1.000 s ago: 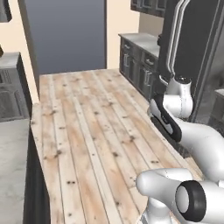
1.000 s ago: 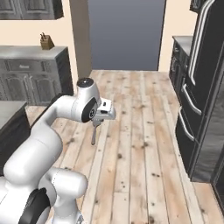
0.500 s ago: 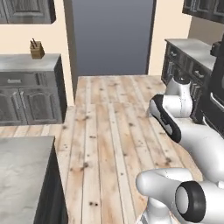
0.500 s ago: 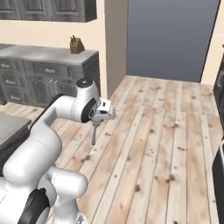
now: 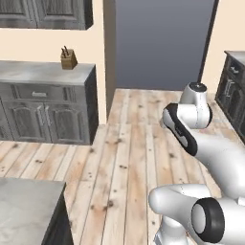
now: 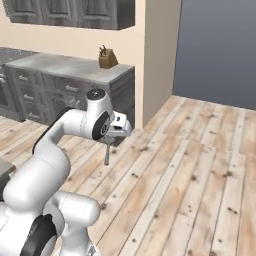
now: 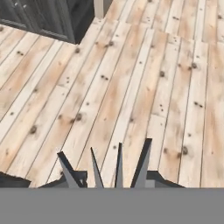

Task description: Pick up the metallic utensils from the counter and place them in the open drawer. Make sure not to pick up any wooden utensils.

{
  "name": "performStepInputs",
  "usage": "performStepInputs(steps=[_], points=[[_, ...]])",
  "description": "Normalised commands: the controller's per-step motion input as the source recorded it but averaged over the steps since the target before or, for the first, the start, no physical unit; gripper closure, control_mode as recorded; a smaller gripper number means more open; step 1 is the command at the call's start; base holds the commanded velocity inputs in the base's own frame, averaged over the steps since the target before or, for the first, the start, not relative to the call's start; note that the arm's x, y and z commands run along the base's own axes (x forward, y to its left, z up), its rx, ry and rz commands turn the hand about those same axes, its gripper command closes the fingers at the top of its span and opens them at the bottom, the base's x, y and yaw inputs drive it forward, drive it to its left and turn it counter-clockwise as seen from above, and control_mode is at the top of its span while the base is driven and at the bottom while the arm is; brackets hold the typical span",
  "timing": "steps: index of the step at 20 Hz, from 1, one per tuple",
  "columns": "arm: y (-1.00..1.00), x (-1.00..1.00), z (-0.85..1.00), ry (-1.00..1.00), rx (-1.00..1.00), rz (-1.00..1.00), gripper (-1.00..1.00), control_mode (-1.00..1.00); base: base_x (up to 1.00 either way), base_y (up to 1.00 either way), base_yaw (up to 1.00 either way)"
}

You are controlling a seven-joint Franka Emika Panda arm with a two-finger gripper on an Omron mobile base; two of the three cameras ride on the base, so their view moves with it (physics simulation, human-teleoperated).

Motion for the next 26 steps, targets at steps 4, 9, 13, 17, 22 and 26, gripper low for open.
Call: performStepInputs(steps=[4,9,13,17,22,26], points=[[0.00,0.00,0.00,0.00,0.00,0.00,1.00,1.00,1.00,0.01,0.41],[0.00,0.00,0.00,0.00,0.00,0.00,1.00,1.00,1.00,0.08,0.44],[0.00,0.00,0.00,0.00,0.00,0.00,1.00,1.00,1.00,0.11,0.46],[0.00,0.00,0.00,0.00,0.00,0.00,1.00,1.00,1.00,0.13,0.49],[0.00,0.00,0.00,0.00,0.00,0.00,1.00,1.00,1.00,0.07,0.51],[0.00,0.00,0.00,0.00,0.00,0.00,1.00,1.00,1.00,0.00,0.56]])
